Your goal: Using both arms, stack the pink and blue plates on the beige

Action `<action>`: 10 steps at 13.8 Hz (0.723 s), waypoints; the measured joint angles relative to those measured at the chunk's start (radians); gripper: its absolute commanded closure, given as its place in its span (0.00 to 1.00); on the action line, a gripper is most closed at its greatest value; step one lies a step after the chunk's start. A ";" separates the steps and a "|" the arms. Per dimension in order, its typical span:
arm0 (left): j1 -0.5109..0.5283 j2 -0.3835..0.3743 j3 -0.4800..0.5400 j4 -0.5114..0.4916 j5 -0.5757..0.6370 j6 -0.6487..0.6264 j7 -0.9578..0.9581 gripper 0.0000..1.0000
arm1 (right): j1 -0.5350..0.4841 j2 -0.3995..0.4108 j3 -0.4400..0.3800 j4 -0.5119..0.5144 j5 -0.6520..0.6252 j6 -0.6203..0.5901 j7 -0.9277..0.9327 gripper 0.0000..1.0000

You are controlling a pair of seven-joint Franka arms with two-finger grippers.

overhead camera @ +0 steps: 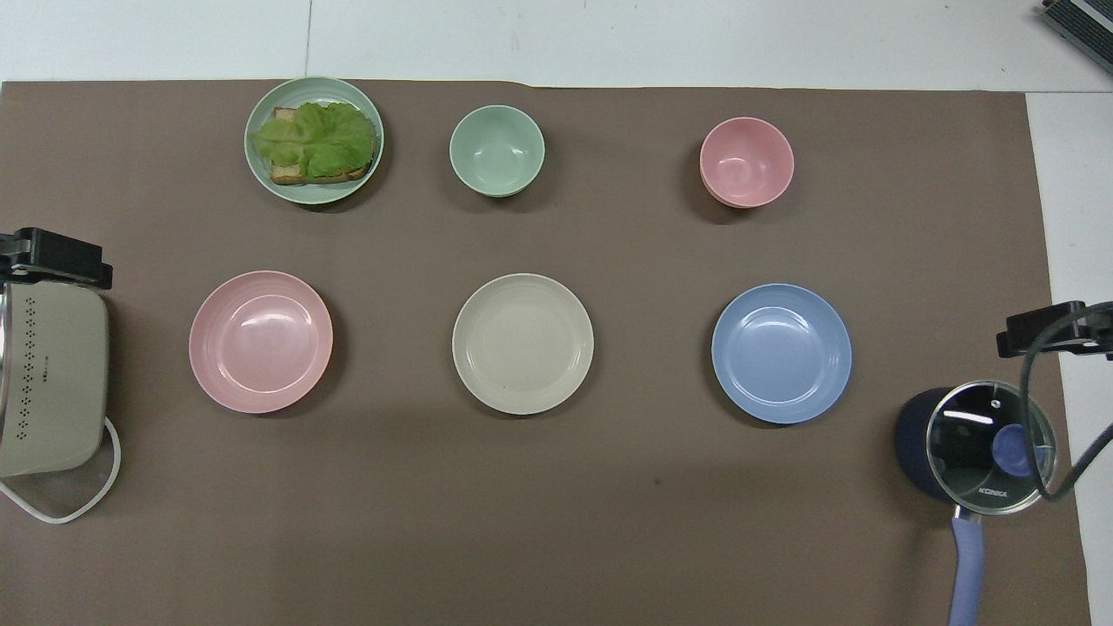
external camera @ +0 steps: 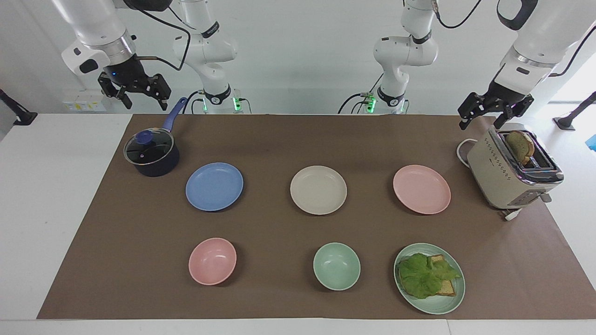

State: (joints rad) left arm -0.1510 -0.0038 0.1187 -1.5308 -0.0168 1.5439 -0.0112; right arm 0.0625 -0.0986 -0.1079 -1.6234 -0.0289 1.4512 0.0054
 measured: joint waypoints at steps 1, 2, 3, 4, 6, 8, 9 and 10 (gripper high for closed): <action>0.000 0.000 0.000 0.000 0.000 0.000 0.000 0.00 | 0.000 0.000 0.000 0.000 0.000 0.000 0.000 0.00; 0.000 0.000 0.000 0.000 0.000 0.000 0.000 0.00 | 0.000 0.000 0.000 0.000 0.000 0.000 0.000 0.00; 0.000 0.000 0.000 0.000 0.000 0.000 0.000 0.00 | 0.000 0.000 0.000 0.000 0.000 0.000 0.000 0.00; 0.000 -0.001 0.000 0.000 0.000 0.000 0.000 0.00 | 0.000 0.000 0.000 0.000 0.000 0.000 0.000 0.00; 0.001 -0.001 0.002 -0.001 0.000 0.000 0.000 0.00 | 0.000 0.000 0.000 0.000 0.000 0.000 0.000 0.00; 0.004 -0.003 0.005 -0.010 0.000 0.000 0.000 0.00 | 0.000 0.000 0.000 0.000 0.000 0.000 0.000 0.00; 0.007 -0.003 0.007 -0.021 0.000 0.000 0.000 0.00 | 0.000 0.000 0.000 0.000 0.000 0.000 0.000 0.00; 0.011 -0.003 0.008 -0.038 0.000 0.005 0.000 0.00 | 0.000 0.000 0.000 0.000 0.000 0.000 0.000 0.00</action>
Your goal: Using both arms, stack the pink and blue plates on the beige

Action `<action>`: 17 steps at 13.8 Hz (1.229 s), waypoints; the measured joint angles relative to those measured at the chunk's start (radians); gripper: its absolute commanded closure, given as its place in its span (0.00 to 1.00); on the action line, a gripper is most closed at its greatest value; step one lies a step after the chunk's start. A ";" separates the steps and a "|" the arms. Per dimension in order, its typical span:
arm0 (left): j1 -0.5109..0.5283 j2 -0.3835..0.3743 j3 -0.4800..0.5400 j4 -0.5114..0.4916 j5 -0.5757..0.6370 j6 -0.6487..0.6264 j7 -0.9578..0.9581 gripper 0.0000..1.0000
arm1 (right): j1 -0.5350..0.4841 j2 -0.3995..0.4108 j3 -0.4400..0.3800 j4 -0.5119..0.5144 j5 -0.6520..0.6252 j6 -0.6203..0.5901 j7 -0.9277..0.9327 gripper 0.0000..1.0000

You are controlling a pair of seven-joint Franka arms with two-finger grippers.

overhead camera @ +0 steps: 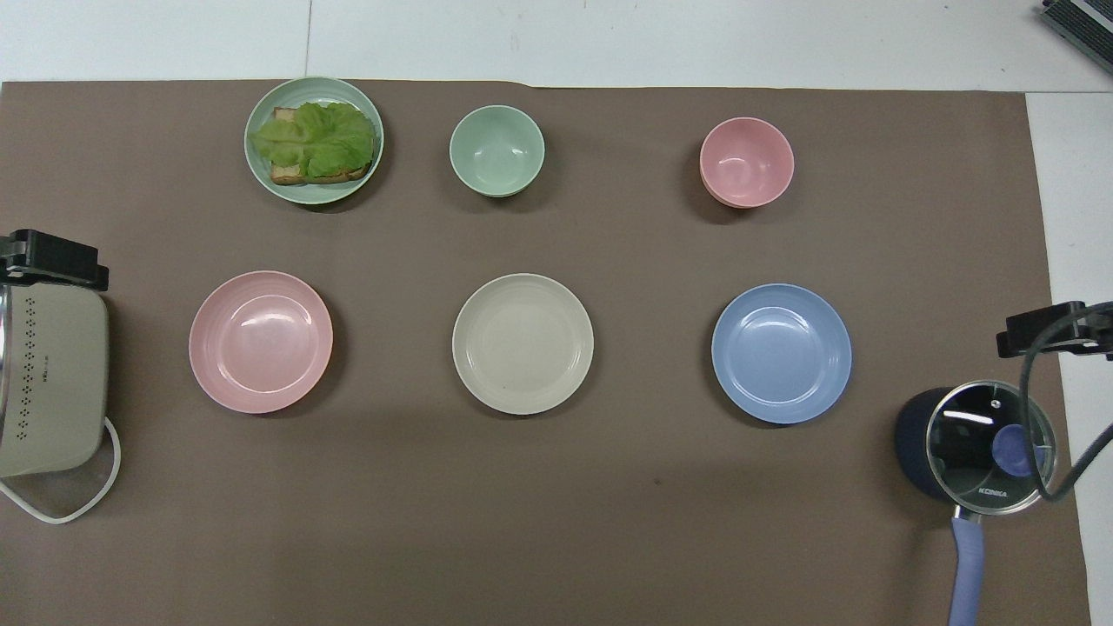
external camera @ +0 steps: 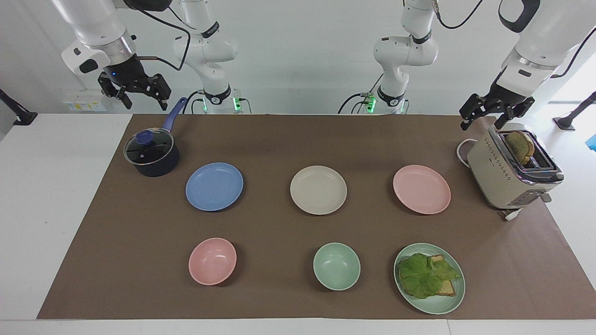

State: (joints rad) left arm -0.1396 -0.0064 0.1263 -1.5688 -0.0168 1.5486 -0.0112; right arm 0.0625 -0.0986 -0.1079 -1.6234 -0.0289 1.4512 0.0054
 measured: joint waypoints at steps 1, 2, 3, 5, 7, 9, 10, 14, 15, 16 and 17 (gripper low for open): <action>0.004 0.000 0.002 -0.024 0.000 0.020 0.000 0.00 | 0.000 0.000 0.000 0.000 0.000 0.000 0.000 0.00; 0.007 0.001 0.004 -0.056 0.000 0.056 0.001 0.00 | 0.000 0.000 0.000 0.000 0.000 0.000 0.000 0.00; 0.010 0.001 0.005 -0.089 0.000 0.094 0.003 0.00 | 0.000 0.000 0.000 0.000 0.000 0.000 0.000 0.00; 0.017 0.002 0.005 -0.156 0.000 0.163 0.007 0.00 | 0.000 0.000 0.000 0.000 0.000 0.000 0.000 0.00; 0.033 0.004 0.006 -0.218 0.000 0.224 0.015 0.00 | 0.000 0.000 0.000 0.000 0.000 0.000 0.000 0.00; 0.053 0.009 0.006 -0.286 0.000 0.292 0.044 0.00 | 0.000 0.000 0.000 0.000 0.000 0.000 0.000 0.00; 0.059 0.015 0.007 -0.316 0.000 0.323 0.055 0.00 | 0.000 0.000 0.000 0.000 0.000 0.000 0.000 0.00; 0.074 0.100 0.006 -0.396 0.000 0.449 0.066 0.00 | 0.000 0.000 0.000 0.000 0.000 0.000 0.000 0.00; 0.075 0.129 0.006 -0.413 0.000 0.497 0.066 0.00 | 0.000 0.000 0.000 0.000 0.000 0.000 0.000 0.00; 0.080 0.156 0.005 -0.433 0.000 0.542 0.066 0.00 | 0.000 0.000 0.000 0.000 0.000 0.000 0.000 0.00; 0.088 0.177 0.006 -0.450 0.000 0.570 0.066 0.00 | 0.000 0.000 0.000 0.000 0.000 0.000 0.000 0.00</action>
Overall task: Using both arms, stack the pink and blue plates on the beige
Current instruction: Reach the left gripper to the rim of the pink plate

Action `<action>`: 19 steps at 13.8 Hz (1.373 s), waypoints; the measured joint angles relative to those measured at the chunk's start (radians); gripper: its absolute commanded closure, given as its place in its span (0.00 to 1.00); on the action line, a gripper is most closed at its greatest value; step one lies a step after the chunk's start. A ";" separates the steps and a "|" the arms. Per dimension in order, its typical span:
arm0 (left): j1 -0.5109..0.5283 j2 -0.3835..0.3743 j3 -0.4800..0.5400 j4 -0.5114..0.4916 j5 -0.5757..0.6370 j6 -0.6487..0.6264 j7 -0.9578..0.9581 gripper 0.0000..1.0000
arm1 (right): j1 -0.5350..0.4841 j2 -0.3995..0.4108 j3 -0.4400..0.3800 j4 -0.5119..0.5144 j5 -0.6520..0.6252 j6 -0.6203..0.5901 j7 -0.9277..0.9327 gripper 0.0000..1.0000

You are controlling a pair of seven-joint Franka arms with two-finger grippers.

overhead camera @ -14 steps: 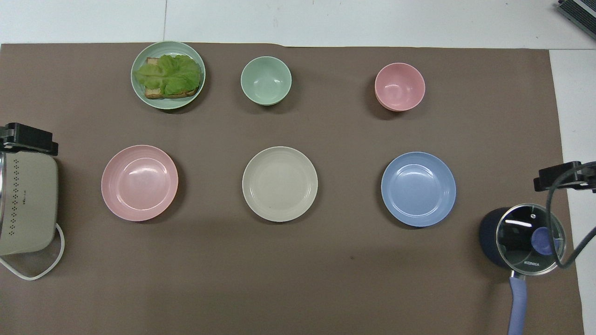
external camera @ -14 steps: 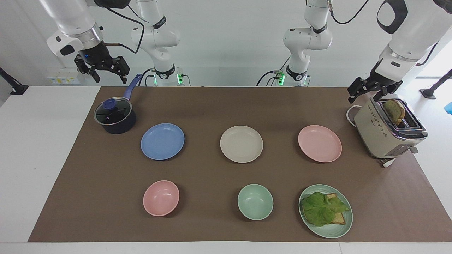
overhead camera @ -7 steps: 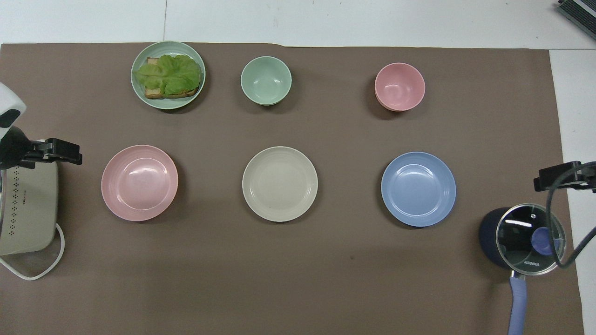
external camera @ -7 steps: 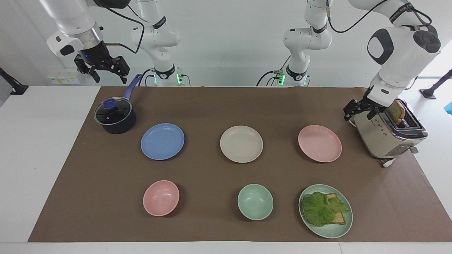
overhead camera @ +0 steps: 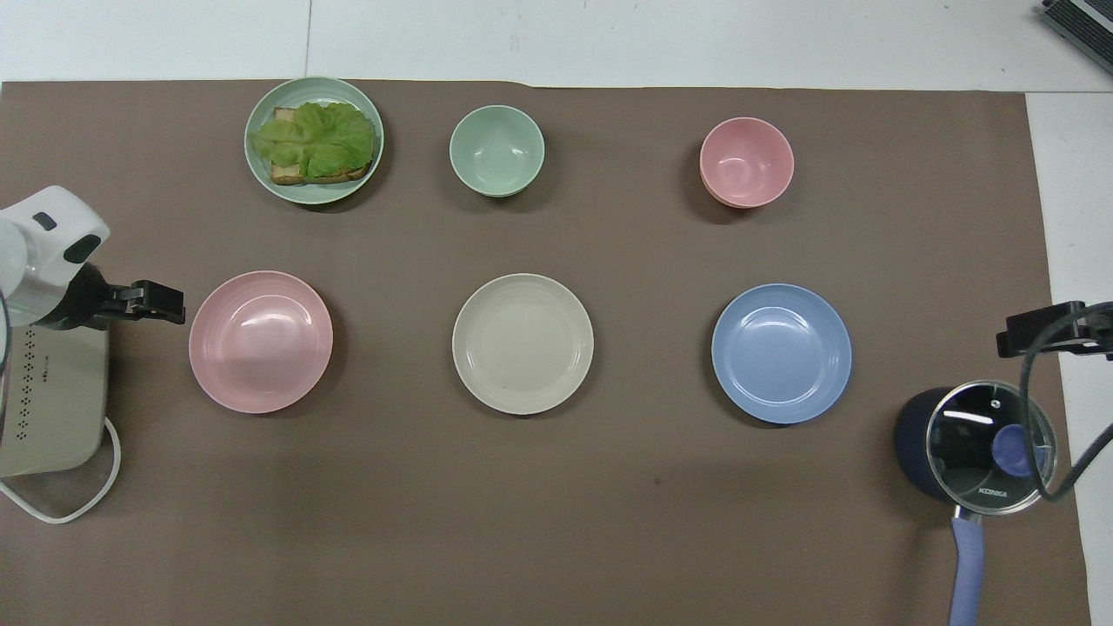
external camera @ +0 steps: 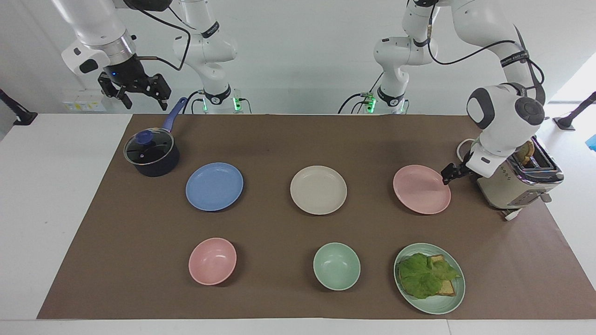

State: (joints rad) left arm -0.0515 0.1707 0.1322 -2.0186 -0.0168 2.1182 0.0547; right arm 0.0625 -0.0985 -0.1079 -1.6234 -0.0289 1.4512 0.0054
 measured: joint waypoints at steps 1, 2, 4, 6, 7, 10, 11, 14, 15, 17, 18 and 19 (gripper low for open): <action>0.008 0.019 0.000 -0.014 0.000 0.022 0.000 0.00 | 0.000 0.000 0.000 0.000 0.000 0.000 0.000 0.00; 0.013 0.033 0.000 -0.021 0.000 0.036 0.000 0.00 | 0.000 0.000 0.000 0.000 0.000 0.000 0.000 0.00; 0.016 0.043 -0.001 -0.030 0.000 0.041 0.000 0.00 | 0.000 0.000 0.000 0.000 0.000 0.000 0.000 0.00; 0.016 0.043 -0.001 -0.050 0.000 0.041 0.000 0.00 | 0.000 0.000 0.000 0.000 0.000 0.000 0.000 0.00; 0.016 0.043 -0.001 -0.059 0.000 0.042 0.000 0.10 | 0.000 0.000 0.000 0.000 0.000 0.000 0.000 0.00; 0.016 0.043 -0.002 -0.066 0.000 0.042 0.000 0.78 | 0.000 0.000 0.000 0.000 0.000 0.000 0.000 0.00; 0.016 0.043 -0.002 -0.066 0.000 0.042 0.000 0.91 | 0.000 0.000 0.000 0.000 0.000 0.000 0.000 0.00; 0.016 0.042 -0.002 -0.067 0.000 0.040 0.000 1.00 | 0.000 0.000 0.000 0.000 0.000 0.000 0.000 0.00; 0.016 0.042 -0.002 -0.068 0.000 0.037 0.000 1.00 | 0.000 0.000 0.000 0.000 0.000 0.000 0.000 0.00; 0.016 0.031 -0.003 -0.066 -0.003 0.012 0.000 1.00 | 0.000 0.000 0.000 0.000 0.000 0.000 0.000 0.00; 0.016 0.026 -0.004 -0.066 -0.003 -0.016 0.000 1.00 | 0.000 0.000 0.000 0.000 0.000 0.000 0.000 0.00; 0.016 0.023 -0.005 -0.065 -0.003 -0.038 0.000 1.00 | 0.000 0.000 0.000 0.000 0.000 0.000 0.000 0.00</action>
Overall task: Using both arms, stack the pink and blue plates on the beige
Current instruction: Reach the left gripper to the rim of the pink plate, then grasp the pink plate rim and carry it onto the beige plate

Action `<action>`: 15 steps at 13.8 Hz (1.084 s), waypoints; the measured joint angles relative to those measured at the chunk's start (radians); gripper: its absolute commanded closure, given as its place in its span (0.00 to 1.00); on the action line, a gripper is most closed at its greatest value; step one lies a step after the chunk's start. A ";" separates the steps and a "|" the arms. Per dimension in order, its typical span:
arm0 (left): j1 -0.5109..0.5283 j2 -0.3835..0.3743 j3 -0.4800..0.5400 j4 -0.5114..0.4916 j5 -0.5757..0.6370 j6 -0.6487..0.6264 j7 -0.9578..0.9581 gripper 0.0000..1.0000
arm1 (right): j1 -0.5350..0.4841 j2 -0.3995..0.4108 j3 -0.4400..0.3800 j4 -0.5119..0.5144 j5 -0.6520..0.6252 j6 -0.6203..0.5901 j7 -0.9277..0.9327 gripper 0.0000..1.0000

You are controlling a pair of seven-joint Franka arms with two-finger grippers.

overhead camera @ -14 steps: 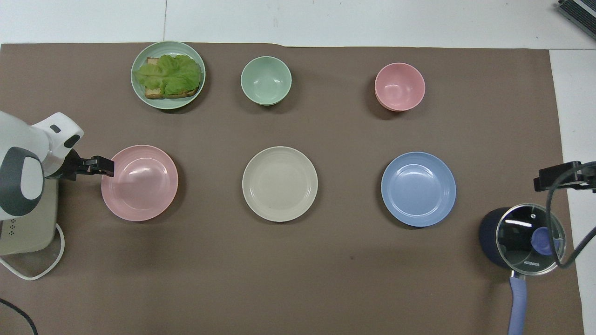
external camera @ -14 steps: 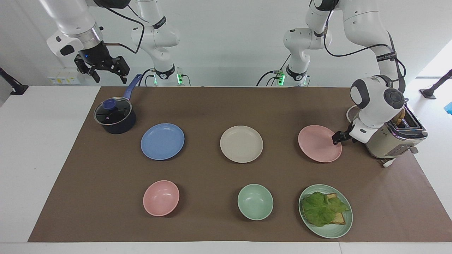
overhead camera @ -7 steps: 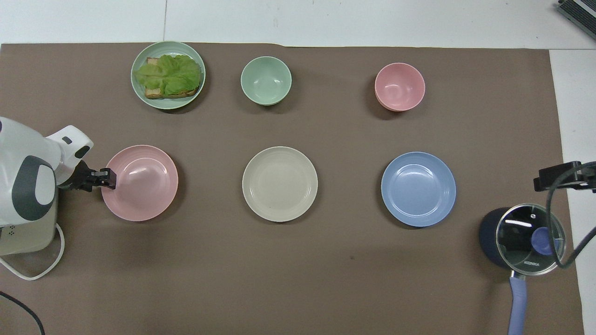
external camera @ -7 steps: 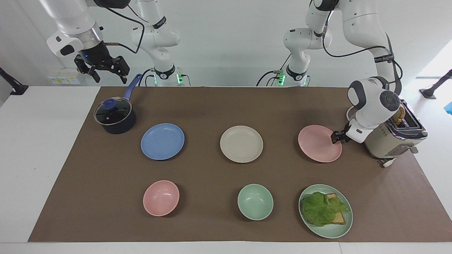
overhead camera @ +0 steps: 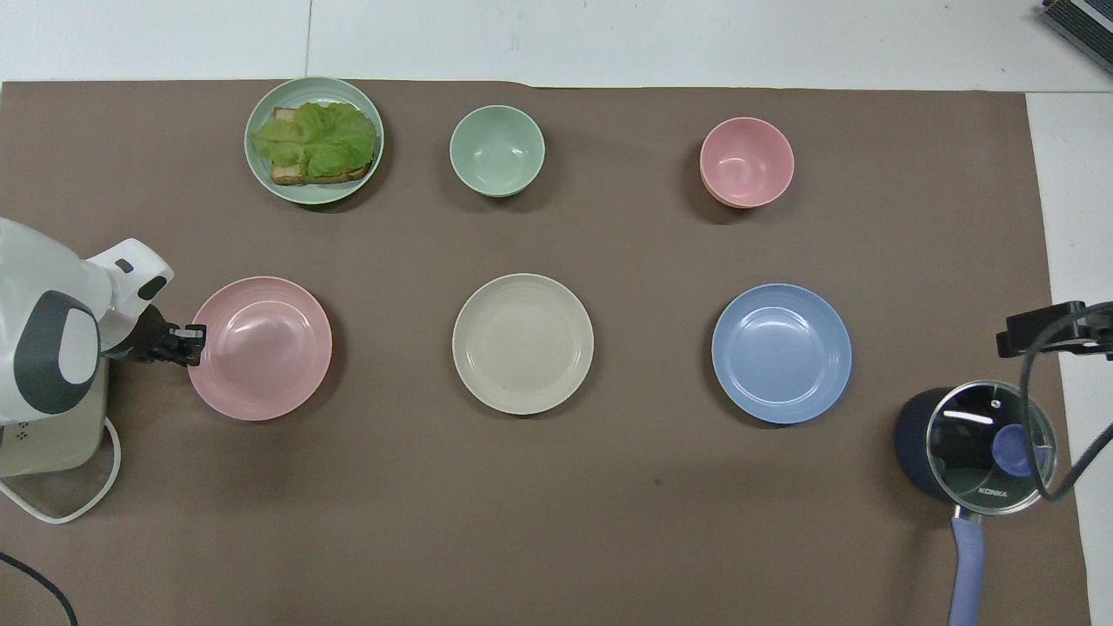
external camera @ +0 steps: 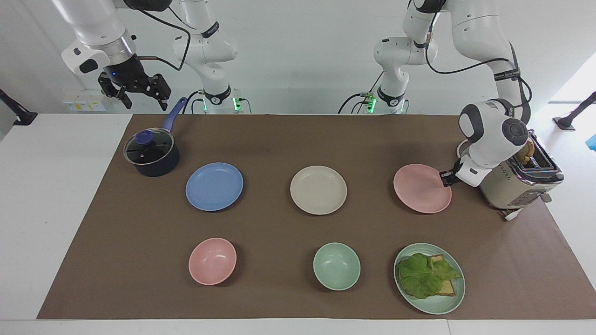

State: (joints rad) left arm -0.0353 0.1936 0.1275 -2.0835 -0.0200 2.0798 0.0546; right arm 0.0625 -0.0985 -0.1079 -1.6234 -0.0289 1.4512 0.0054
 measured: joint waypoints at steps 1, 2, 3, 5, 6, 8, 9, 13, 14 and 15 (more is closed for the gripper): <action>0.000 -0.004 -0.002 0.005 -0.005 -0.027 0.000 1.00 | 0.000 0.000 0.000 0.000 0.000 0.000 0.000 0.00; 0.000 -0.011 -0.004 0.016 -0.017 -0.056 0.000 1.00 | 0.000 0.000 0.000 0.000 0.000 0.000 0.000 0.00; 0.000 -0.021 -0.007 0.039 -0.034 -0.103 0.000 1.00 | 0.000 0.000 0.000 0.000 0.000 0.000 0.000 0.00; -0.001 -0.039 -0.012 0.111 -0.089 -0.217 0.000 1.00 | 0.000 0.000 0.000 0.000 0.000 0.000 0.000 0.00; -0.002 -0.045 -0.014 0.152 -0.124 -0.268 0.000 1.00 | 0.000 0.000 0.000 0.000 0.000 0.000 0.000 0.00; -0.004 -0.055 -0.016 0.200 -0.187 -0.318 -0.011 1.00 | 0.000 0.000 0.000 0.000 0.000 0.000 0.000 0.00; -0.009 -0.057 -0.019 0.206 -0.214 -0.322 -0.029 1.00 | 0.000 0.000 0.000 0.000 0.000 0.000 0.000 0.00; -0.106 -0.057 -0.039 0.205 -0.294 -0.309 -0.166 1.00 | 0.000 0.000 0.000 0.000 0.000 0.000 0.000 0.00; -0.139 -0.056 -0.040 0.205 -0.297 -0.298 -0.201 1.00 | 0.000 0.000 0.000 0.000 0.000 0.000 0.000 0.00; -0.173 -0.056 -0.041 0.205 -0.300 -0.283 -0.233 1.00 | 0.000 0.000 0.000 0.000 0.000 0.000 0.000 0.00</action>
State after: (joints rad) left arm -0.2087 0.1372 0.0861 -1.8781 -0.3199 1.7963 -0.1782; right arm 0.0625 -0.0985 -0.1079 -1.6234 -0.0289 1.4512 0.0054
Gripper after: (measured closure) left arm 0.947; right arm 0.000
